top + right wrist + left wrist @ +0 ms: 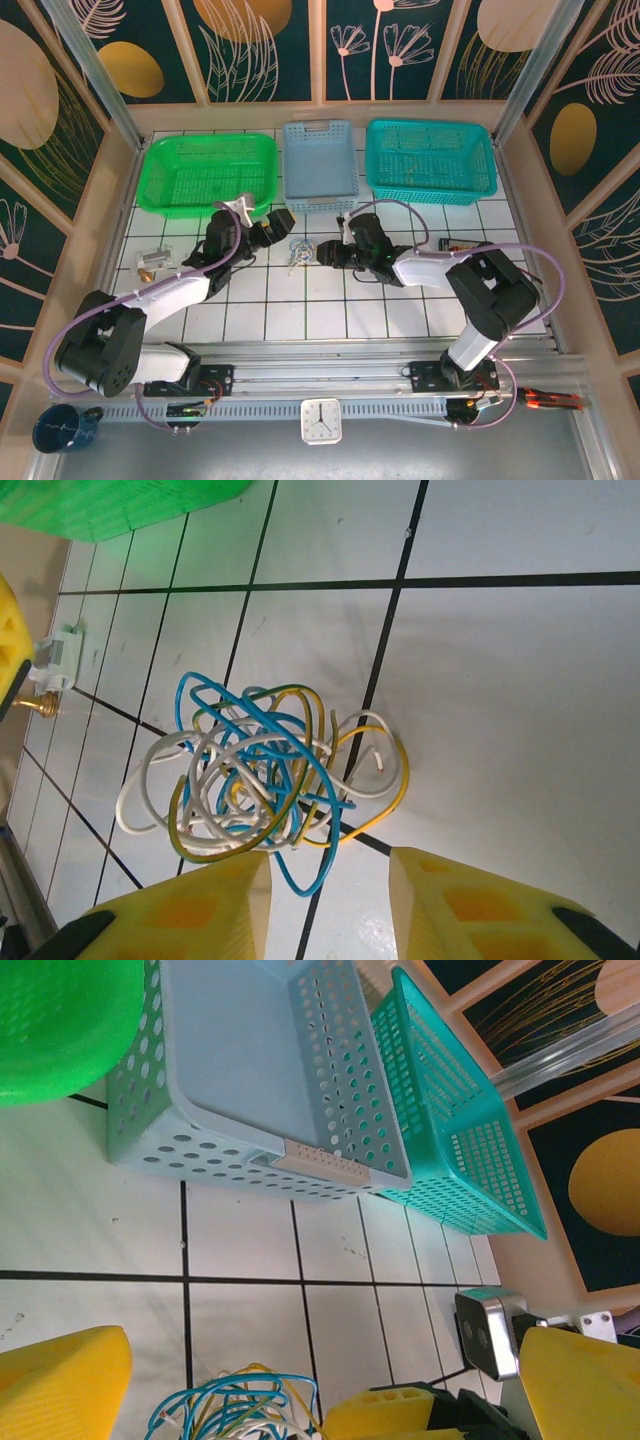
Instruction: Untangle the cables
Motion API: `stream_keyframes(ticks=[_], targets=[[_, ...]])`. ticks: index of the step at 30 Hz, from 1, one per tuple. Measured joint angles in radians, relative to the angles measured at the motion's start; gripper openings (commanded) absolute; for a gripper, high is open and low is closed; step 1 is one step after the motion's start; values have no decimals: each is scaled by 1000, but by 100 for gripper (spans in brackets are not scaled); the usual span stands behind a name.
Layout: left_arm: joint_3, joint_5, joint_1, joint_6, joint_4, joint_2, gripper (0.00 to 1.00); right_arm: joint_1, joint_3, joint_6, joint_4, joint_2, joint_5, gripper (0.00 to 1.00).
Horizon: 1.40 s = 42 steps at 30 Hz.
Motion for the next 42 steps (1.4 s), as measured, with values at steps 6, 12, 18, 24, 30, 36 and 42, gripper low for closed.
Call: stream_keyframes(ticks=[6,12,18,24,30,36,42], targets=[[0,10,1,-5,0,9,99,0,2,1,17,34,-5,34],[0,22,1,-7,0,23,99,0,23,11,29,62,-10,14],[-3,24,1,-6,1,30,99,-7,25,16,48,64,-29,0],[-16,26,1,10,4,37,99,-45,-40,16,47,-1,-24,0],[-16,40,1,33,5,58,99,-71,-103,15,36,-125,6,0],[-16,76,1,40,15,95,95,-82,-106,9,30,-137,29,0],[-16,101,1,44,23,114,98,-84,-105,-9,7,-182,19,0]])
